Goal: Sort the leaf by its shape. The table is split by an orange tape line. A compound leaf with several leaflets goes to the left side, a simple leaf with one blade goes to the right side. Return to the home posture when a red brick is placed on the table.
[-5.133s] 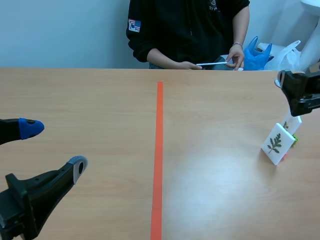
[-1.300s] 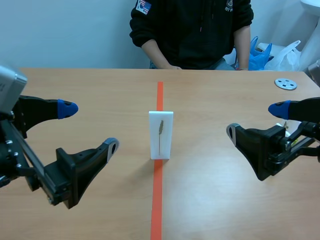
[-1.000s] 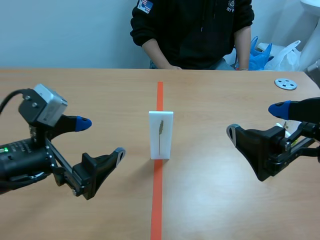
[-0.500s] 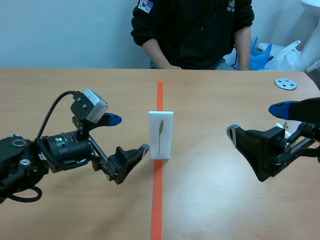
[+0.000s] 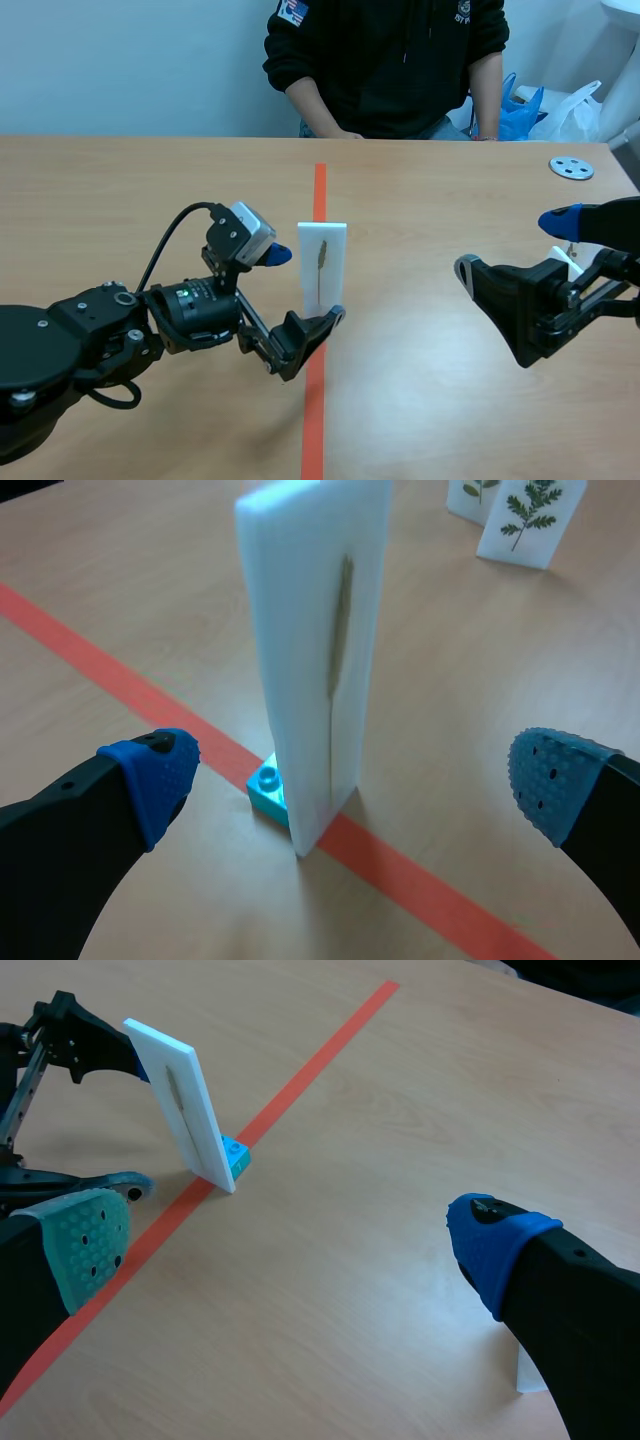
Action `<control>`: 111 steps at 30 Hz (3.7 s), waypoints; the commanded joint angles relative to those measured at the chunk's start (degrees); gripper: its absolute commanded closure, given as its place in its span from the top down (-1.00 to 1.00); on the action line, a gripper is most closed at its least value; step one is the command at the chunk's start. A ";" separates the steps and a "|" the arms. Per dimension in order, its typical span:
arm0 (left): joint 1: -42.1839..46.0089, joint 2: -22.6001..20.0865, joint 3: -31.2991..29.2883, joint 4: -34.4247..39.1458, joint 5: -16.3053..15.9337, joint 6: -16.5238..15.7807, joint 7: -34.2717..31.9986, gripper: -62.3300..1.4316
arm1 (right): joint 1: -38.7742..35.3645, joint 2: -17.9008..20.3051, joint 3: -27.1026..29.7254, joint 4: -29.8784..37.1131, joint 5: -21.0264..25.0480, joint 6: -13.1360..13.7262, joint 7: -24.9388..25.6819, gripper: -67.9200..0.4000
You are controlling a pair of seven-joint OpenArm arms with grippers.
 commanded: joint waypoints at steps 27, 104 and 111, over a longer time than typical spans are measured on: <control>-1.57 2.89 2.01 0.09 -1.33 3.56 -2.91 0.49 | 0.48 0.59 0.55 0.39 0.79 0.00 0.17 1.00; 3.85 -7.32 -31.06 -5.44 -20.24 19.19 -0.74 -0.78 | 0.35 0.42 5.49 0.39 2.75 0.02 0.13 1.00; 3.85 -7.32 -31.06 -5.44 -20.24 19.17 -0.74 -0.69 | 0.35 0.42 5.49 0.39 2.75 0.02 -0.07 1.00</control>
